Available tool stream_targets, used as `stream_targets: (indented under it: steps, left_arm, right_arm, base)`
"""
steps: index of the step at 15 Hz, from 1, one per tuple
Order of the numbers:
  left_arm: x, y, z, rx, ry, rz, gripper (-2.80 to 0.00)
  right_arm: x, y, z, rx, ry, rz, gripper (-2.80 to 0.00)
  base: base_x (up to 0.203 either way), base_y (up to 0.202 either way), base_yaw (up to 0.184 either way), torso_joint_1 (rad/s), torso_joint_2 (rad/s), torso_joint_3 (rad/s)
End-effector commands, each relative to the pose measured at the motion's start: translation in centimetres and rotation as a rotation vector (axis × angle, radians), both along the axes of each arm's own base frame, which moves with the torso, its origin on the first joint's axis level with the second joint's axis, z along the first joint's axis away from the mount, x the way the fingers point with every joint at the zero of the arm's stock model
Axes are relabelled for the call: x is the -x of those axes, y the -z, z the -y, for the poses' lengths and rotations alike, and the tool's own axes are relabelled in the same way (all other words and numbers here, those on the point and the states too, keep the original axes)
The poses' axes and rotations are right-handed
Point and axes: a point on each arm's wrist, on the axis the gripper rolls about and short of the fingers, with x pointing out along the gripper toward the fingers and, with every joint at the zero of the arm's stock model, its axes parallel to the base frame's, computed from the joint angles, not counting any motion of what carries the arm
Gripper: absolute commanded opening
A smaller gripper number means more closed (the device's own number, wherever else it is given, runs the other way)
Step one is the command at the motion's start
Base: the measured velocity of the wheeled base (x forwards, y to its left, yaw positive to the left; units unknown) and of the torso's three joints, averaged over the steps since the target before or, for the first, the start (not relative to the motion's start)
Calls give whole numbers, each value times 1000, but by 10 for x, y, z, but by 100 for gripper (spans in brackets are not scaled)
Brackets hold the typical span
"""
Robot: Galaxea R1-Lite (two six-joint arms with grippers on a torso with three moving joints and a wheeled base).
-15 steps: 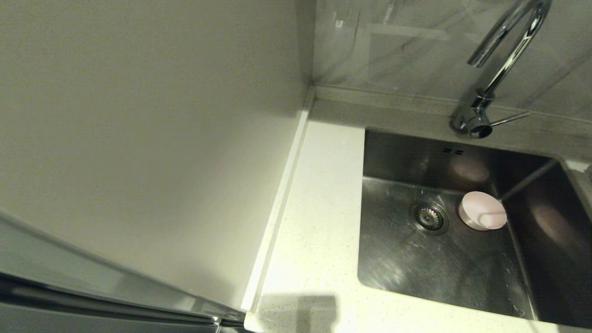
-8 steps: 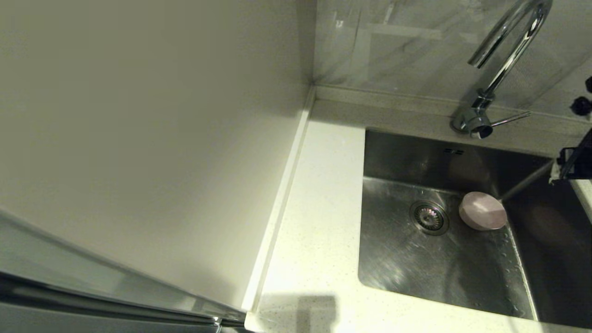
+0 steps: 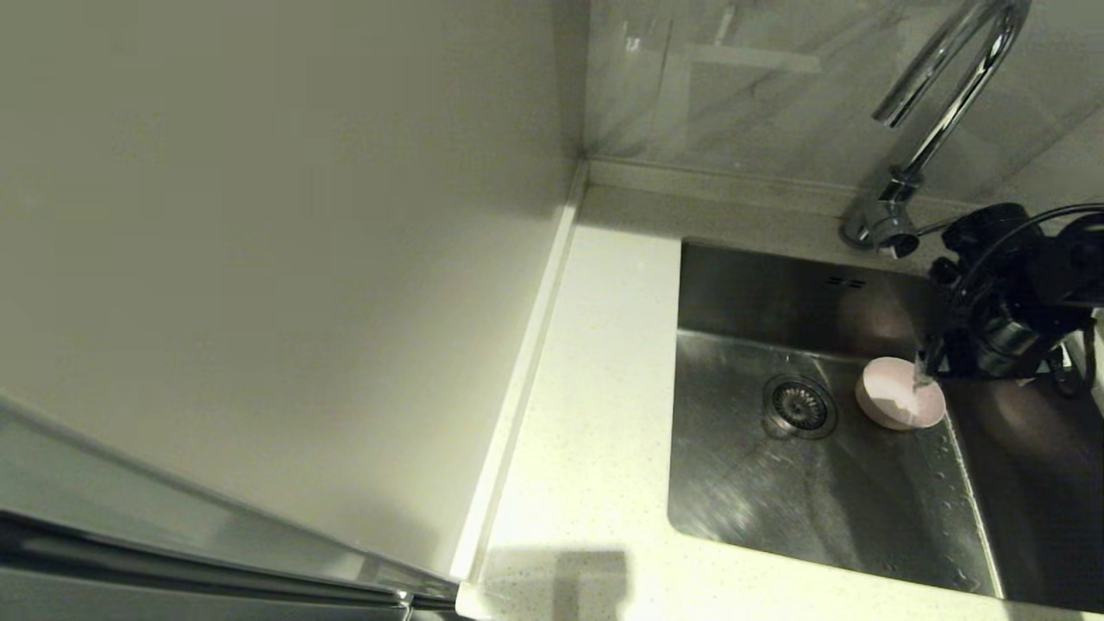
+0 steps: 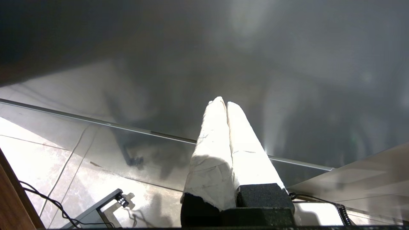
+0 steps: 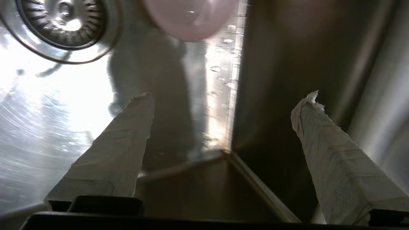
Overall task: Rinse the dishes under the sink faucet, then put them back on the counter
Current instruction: Put a bowl back to the table from the sink
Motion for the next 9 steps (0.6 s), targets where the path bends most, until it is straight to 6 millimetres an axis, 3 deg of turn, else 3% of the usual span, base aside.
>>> stream_targets:
  steps: [1, 9]
  left_arm:
    - [0, 0, 0, 0, 0, 4, -280]
    - [0, 0, 0, 0, -1, 4, -280]
  right_arm:
    - [-26, 38, 0, -16, -11, -64, 0]
    - [-90, 85, -4, -29, -49, 17, 0]
  base:
    - [0, 0, 0, 0, 0, 0]
    - [0, 0, 0, 0, 0, 0]
